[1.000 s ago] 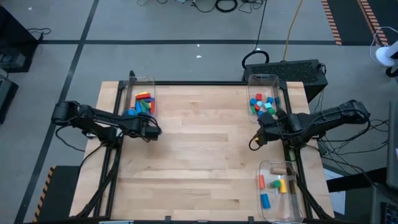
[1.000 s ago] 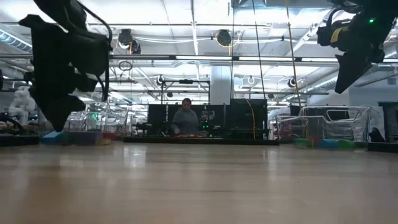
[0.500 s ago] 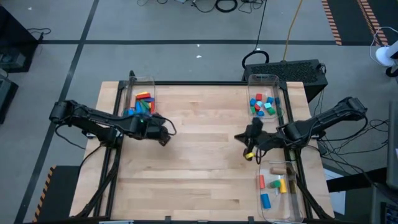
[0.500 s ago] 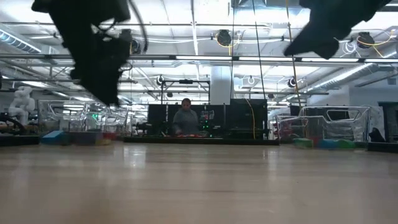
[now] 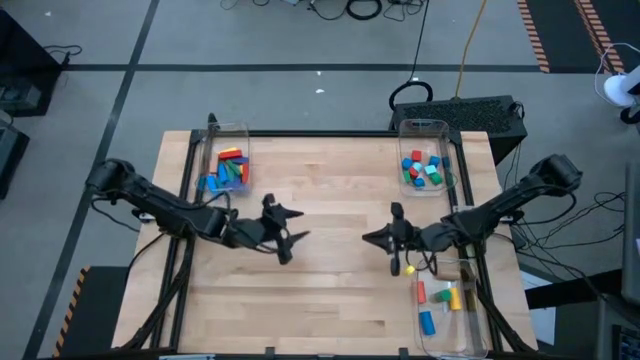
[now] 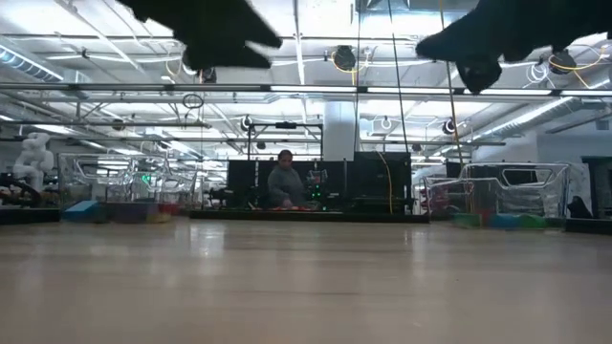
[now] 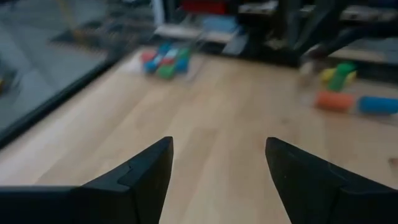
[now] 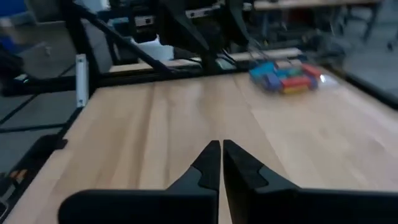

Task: Sort blocks by size
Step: Return to Home Position

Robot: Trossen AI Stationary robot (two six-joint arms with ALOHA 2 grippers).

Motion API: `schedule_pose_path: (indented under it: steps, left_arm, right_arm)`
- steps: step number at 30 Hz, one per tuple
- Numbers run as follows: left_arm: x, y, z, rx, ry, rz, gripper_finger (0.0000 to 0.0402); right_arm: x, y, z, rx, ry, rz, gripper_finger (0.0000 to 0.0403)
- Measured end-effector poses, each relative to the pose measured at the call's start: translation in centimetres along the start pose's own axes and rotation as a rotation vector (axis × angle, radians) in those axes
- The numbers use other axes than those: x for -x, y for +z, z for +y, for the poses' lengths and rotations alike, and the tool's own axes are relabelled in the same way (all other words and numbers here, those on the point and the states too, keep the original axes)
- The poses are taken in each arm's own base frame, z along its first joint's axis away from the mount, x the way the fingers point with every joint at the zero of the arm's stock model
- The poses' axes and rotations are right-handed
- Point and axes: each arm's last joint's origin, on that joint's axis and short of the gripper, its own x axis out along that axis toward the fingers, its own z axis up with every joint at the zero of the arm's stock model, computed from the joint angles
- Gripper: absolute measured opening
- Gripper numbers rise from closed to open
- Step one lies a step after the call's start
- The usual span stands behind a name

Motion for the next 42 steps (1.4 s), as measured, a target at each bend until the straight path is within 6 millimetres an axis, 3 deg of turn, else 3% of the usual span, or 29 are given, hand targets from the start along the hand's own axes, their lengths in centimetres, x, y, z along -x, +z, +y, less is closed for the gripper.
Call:
schedule_pose_path:
  steps: [4,9,17,24,32,36,42]
  left_arm:
    - [-0.4,0.3,-1.2,-0.079,-0.081,-0.080,0.0244]
    - [0.5,1.6,-0.9,-0.079,-0.098,-0.143,0.0212]
    - [2.5,3.5,1.1,-0.059,-0.074,-0.187,0.0168]
    - [2.7,3.8,1.7,-0.120,-0.024,-0.194,0.0116]
    - [1.0,1.3,4.3,-0.138,-0.002,-0.105,0.0072]
    - [0.4,0.5,5.4,-0.097,-0.024,-0.109,0.0051]
    - [1.2,0.6,6.1,-0.099,-0.015,-0.095,0.0033]
  right_arm:
    - [0.8,0.9,1.0,0.047,0.062,-0.078,0.0002]
    - [3.1,2.7,1.5,0.059,0.132,-0.164,0.0002]
    - [6.5,3.6,-0.4,0.175,0.135,-0.120,0.0002]
    - [9.5,4.7,-2.4,0.203,0.130,-0.171,0.0002]
    - [12.3,5.4,-4.1,0.205,0.201,-0.259,0.0002]
    - [12.6,5.3,-4.7,0.206,0.126,-0.249,0.0002]
    - [13.1,4.8,-5.7,0.163,0.048,-0.214,0.0002]
